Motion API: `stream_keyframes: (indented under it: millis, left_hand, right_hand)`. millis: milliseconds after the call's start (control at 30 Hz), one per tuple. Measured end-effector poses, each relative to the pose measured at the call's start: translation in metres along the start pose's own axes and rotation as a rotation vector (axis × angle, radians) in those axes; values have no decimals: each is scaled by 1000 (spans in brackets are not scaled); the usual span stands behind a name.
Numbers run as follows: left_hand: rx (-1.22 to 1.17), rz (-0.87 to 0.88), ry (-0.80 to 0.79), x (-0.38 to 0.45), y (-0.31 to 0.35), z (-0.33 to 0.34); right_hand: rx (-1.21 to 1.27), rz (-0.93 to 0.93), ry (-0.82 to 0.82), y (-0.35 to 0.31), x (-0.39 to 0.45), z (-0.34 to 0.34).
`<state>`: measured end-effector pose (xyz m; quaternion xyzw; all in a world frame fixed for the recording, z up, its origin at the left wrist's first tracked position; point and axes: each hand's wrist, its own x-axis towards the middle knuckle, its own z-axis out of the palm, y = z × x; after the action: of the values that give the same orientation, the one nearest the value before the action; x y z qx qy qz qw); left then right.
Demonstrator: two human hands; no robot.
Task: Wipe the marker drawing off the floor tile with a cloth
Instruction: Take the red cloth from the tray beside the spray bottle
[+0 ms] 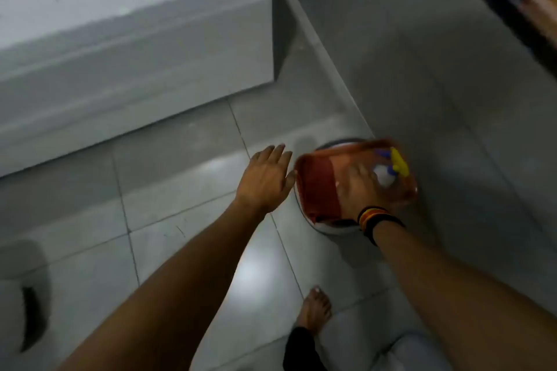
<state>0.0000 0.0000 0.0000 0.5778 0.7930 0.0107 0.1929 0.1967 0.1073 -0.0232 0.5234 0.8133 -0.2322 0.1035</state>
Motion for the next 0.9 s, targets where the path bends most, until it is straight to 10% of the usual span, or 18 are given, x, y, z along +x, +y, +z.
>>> stream_keyframes:
  millis: [633, 900]
  left_hand:
    - [3, -224, -18, 162, 36, 209]
    - [-766, -396, 76, 133, 13, 168]
  right_hand:
    - [172, 383, -137, 53, 102, 161]
    - [617, 291, 148, 26, 78, 146]
